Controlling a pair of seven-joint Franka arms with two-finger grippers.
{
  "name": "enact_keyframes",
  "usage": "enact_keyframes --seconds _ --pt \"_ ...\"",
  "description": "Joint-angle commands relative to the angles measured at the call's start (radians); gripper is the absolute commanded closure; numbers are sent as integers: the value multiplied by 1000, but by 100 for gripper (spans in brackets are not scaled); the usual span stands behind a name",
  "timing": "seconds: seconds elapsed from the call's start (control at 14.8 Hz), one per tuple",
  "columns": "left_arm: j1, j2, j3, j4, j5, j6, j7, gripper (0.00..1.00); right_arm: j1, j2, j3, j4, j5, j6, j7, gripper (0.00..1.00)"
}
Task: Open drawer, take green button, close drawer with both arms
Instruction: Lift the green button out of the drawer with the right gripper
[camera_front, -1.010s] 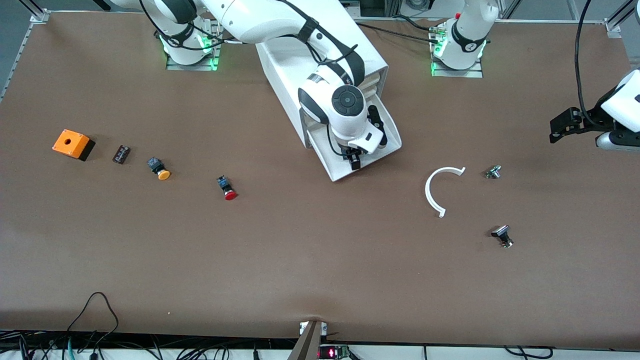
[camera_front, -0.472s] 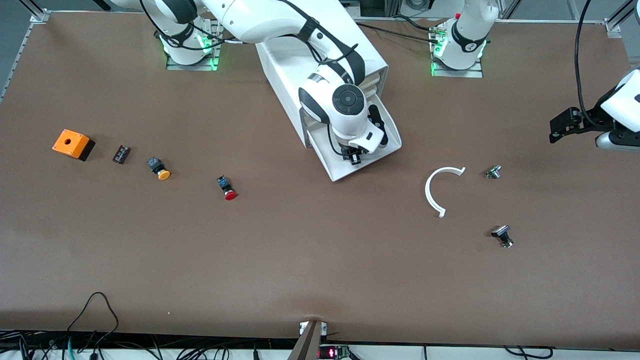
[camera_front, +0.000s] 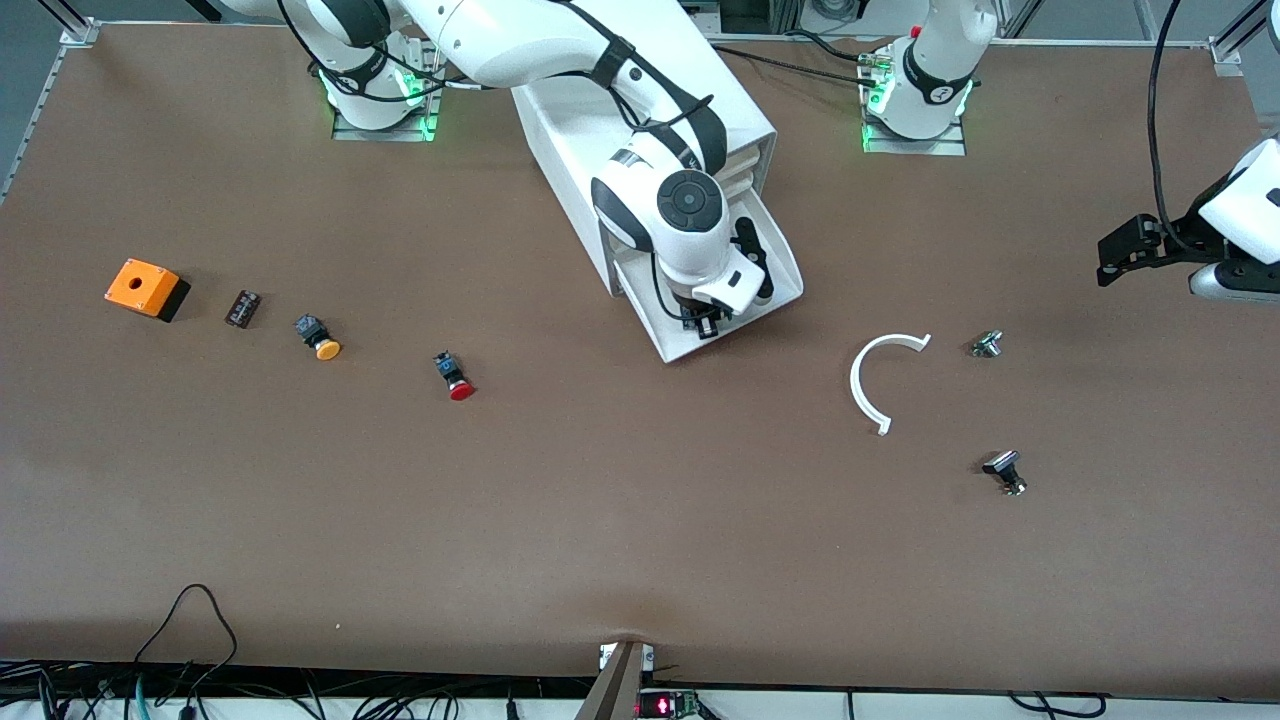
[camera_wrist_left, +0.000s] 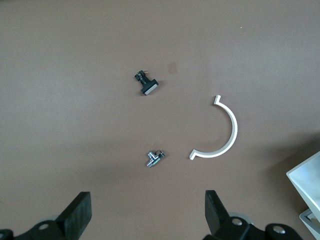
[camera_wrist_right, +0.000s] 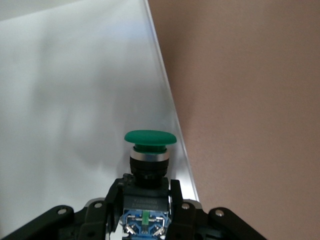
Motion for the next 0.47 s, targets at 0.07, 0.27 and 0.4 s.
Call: enact_keyframes --seconds 0.07,0.27,0.4 --pt "-2 16 -4 35 14 -28 -15 0 4 -65 -73 18 -5 -87 60 71" --pt "-2 16 -4 35 14 -28 -15 0 8 -127 -172 18 -5 -95 63 70" --pt "-2 15 -4 35 14 -28 -15 0 -8 -130 -193 18 -2 -91 64 70"
